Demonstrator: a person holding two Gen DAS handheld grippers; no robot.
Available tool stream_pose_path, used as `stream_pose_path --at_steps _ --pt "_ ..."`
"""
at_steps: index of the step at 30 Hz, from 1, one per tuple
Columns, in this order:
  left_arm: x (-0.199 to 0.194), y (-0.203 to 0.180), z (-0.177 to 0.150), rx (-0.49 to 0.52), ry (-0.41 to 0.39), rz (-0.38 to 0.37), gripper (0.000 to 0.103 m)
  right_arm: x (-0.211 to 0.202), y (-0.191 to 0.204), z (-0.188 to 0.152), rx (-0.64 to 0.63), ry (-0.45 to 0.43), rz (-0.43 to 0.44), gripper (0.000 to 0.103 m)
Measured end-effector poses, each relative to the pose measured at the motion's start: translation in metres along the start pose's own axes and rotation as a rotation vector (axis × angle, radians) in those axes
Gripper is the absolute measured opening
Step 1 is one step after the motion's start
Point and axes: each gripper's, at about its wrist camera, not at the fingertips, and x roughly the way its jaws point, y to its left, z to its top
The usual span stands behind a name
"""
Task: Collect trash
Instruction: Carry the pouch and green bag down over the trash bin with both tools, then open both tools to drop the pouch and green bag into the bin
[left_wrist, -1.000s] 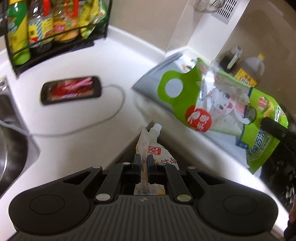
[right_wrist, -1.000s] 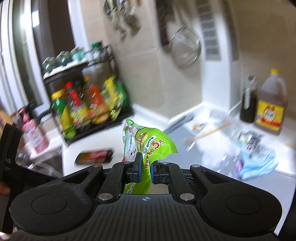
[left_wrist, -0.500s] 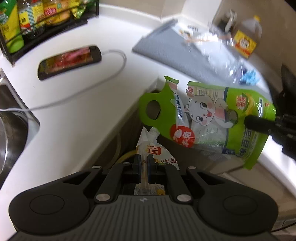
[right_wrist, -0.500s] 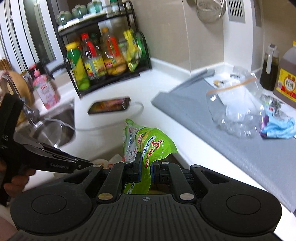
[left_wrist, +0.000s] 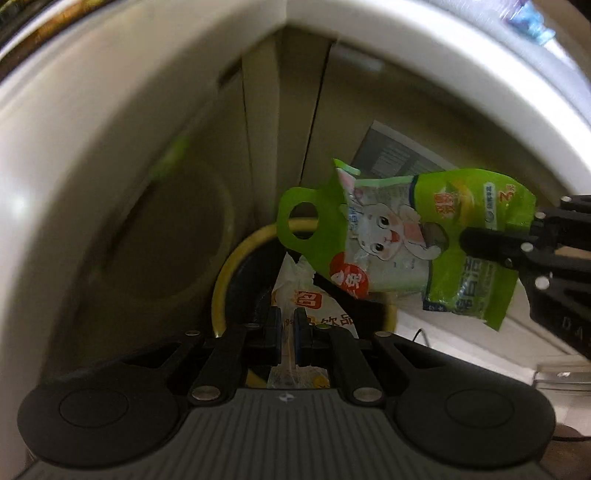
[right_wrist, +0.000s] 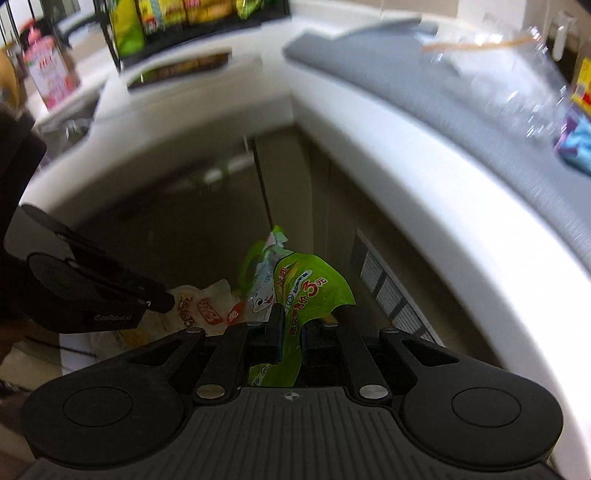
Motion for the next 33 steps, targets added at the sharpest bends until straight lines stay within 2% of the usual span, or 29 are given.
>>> stream_pose_path --at_steps 7,20,27,33 --pt "0.042 0.0 0.0 -0.026 0.081 0.024 0.006 0.045 0.004 -0.017 0.007 0.102 -0.011 0.01" --pt "0.094 0.004 0.007 -0.035 0.155 0.092 0.007 0.106 0.009 -0.026 -0.004 0.22 -0.043 0.01" --pt "0.104 -0.002 0.009 -0.018 0.191 0.095 0.007 0.134 0.017 -0.025 -0.05 0.279 -0.031 0.01" --pt "0.114 -0.001 0.012 -0.005 0.217 0.098 0.007 0.143 0.021 -0.026 -0.041 0.325 -0.013 0.01"
